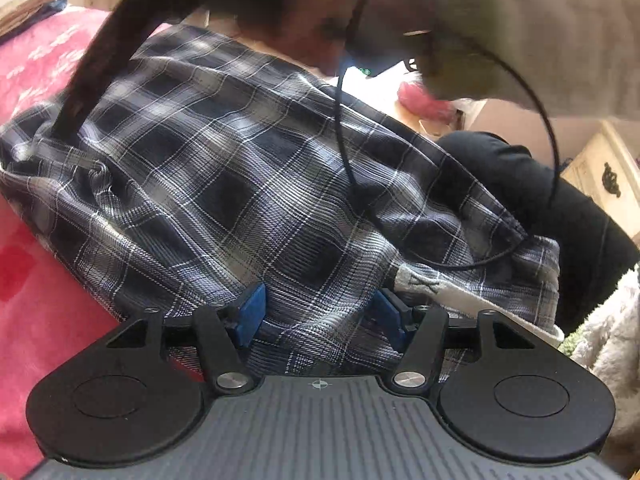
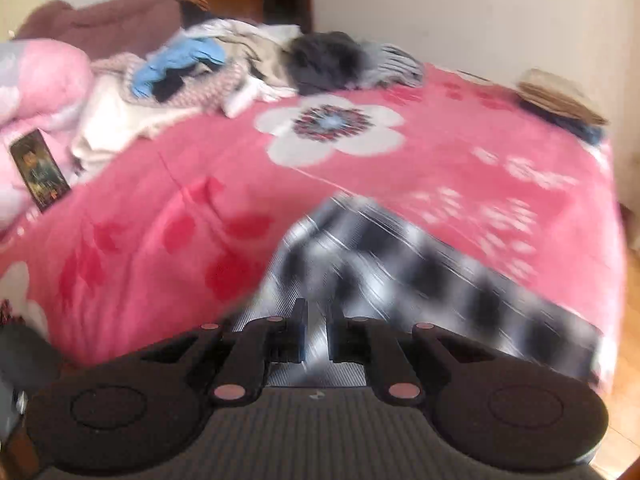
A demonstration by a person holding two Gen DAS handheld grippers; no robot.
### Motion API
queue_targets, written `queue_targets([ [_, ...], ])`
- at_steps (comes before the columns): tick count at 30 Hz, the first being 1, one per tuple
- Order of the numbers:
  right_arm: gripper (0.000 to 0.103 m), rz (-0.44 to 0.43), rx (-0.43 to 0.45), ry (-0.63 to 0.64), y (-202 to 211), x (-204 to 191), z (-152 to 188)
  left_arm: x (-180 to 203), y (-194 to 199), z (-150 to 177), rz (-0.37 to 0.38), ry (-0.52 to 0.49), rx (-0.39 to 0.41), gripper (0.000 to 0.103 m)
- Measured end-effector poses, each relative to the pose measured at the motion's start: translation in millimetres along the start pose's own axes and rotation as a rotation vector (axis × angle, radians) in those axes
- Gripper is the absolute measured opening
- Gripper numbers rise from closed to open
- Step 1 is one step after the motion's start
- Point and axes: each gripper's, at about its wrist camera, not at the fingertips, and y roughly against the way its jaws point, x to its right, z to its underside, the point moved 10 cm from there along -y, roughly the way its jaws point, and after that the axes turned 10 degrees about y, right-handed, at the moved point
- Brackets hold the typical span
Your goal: Fold clothes
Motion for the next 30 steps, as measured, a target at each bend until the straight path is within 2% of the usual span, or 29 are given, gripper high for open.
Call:
queue_targets([
  [1,0.010,-0.012,-0.009,0.006,-13.2,0.0,-0.4,-0.4,-0.2,-0.3,0.007,0.004,0.003,0.061],
  [4,0.010,-0.008,-0.110,0.019,-50.3,-1.2,16.1,-2.2,-0.8,-1.4,0.026,0.014,0.010,0.062],
  [7,0.010,-0.064,-0.069,-0.107,-38.7,5.1,0.8,-4.0,-1.8,-2.8,0.039,0.017,0.016,0.062],
  [9,0.010,-0.084,0.005,-0.149,-33.2,7.1,-12.8,-5.0,-2.7,-3.9,0.045,0.016,0.018,0.062],
  [15,0.009,-0.032,-0.001,-0.177,-80.8,16.3,-10.6,-5.3,-5.7,-6.2,0.041,0.001,0.021,0.063],
  [18,0.010,-0.017,0.007,-0.191,-73.9,17.5,-20.4,-6.6,-7.0,-8.6,0.042,0.013,0.023,0.063],
  [22,0.010,0.035,0.063,-0.194,-59.0,24.8,-31.4,-7.8,-9.7,-11.3,0.040,0.022,0.021,0.063],
  [24,0.011,0.086,0.054,-0.207,-61.3,34.0,-29.0,-8.5,-11.2,-12.6,0.036,0.027,0.019,0.063],
  [26,0.010,0.121,-0.001,-0.235,-75.2,43.0,-16.8,-9.0,-13.0,-13.9,0.029,0.034,0.018,0.063],
  [30,0.011,0.124,0.009,-0.312,-63.1,48.9,-13.1,-12.5,-12.5,-17.8,0.008,0.059,0.023,0.063],
])
